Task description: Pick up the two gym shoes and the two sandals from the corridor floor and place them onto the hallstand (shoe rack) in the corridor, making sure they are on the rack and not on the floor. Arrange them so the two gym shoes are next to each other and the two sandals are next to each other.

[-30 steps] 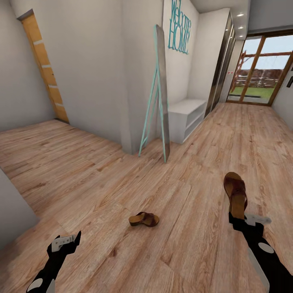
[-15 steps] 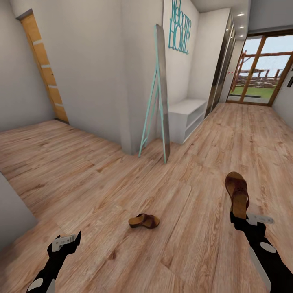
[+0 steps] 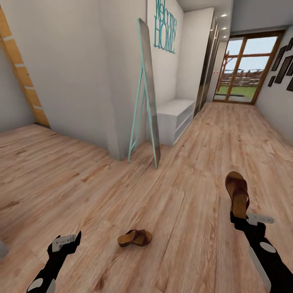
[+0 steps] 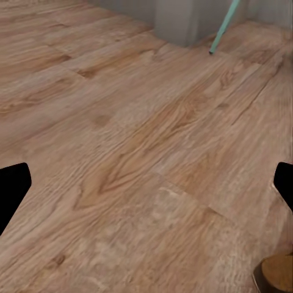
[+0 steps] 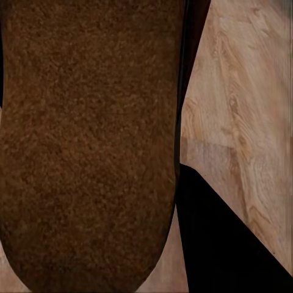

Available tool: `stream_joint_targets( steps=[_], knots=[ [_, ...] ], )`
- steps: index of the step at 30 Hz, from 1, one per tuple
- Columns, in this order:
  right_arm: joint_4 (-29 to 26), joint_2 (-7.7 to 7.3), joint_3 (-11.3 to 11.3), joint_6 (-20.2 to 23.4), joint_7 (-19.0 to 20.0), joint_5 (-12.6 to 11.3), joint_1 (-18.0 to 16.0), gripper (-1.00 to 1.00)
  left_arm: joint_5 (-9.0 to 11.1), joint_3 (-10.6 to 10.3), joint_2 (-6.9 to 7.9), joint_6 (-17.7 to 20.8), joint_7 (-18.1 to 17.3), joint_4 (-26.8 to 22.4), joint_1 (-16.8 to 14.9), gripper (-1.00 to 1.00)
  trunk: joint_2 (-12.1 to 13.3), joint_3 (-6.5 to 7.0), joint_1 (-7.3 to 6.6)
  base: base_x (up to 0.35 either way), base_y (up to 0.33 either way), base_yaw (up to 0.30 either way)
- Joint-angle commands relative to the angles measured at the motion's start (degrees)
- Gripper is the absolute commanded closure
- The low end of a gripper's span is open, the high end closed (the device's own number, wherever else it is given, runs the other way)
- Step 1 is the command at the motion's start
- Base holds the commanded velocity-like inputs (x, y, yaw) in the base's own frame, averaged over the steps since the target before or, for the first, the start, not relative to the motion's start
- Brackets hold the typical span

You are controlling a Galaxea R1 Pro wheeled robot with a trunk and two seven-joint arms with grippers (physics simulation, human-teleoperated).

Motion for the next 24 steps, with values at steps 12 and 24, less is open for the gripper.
stream_joint_targets(
  steps=[12, 24],
  knots=[
    [-1.8, 0.07, 0.1, 0.1, -0.3, -0.9, 0.0, 1.00, -0.6, 0.5, -0.05, -0.3, -0.4, 0.0, -0.1, -1.00, 0.0, -0.05, 0.02, 0.337, 0.000, -0.126],
    [-1.8, 0.06, 0.1, 0.1, -0.3, -0.8, 0.0, 1.00, -0.6, 0.5, -0.05, -0.5, -0.4, 0.0, -0.1, -1.00, 0.0, 0.13, 0.02, 0.086, 0.000, -0.203]
  ],
)
